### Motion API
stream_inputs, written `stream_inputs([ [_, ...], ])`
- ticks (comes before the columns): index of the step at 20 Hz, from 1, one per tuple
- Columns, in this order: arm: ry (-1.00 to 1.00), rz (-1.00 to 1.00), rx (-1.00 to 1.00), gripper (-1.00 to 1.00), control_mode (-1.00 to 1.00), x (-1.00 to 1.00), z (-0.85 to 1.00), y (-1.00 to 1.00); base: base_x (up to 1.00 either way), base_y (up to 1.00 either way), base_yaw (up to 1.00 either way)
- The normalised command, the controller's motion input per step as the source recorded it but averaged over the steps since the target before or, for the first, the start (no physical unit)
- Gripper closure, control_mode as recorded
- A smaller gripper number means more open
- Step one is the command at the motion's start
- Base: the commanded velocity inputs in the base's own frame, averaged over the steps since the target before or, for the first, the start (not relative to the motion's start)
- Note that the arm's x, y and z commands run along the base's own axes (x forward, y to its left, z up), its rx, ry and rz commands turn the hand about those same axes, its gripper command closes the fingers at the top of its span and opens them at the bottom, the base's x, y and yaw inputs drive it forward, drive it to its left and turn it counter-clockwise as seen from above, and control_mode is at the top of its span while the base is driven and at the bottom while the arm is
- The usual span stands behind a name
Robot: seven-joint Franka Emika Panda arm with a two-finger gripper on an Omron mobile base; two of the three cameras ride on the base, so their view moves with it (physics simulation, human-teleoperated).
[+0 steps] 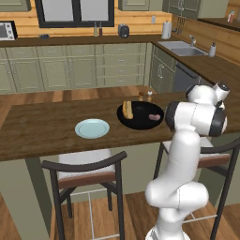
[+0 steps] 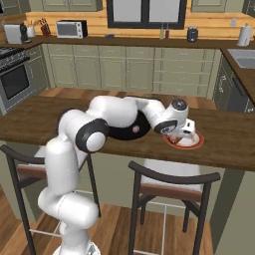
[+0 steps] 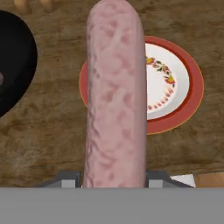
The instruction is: Place one bun and one sausage from the bowl on each plate.
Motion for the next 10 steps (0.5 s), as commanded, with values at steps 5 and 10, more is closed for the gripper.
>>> stream_inputs([
  [5,0.02,-0.02,0.00,1.00,-1.00,0.38,0.00,-0.46,0.00,0.00,0.00],
  [10,0.03,0.00,0.00,1.00,-1.00,0.53,-0.02,-0.38,0.00,0.00,0.00],
])
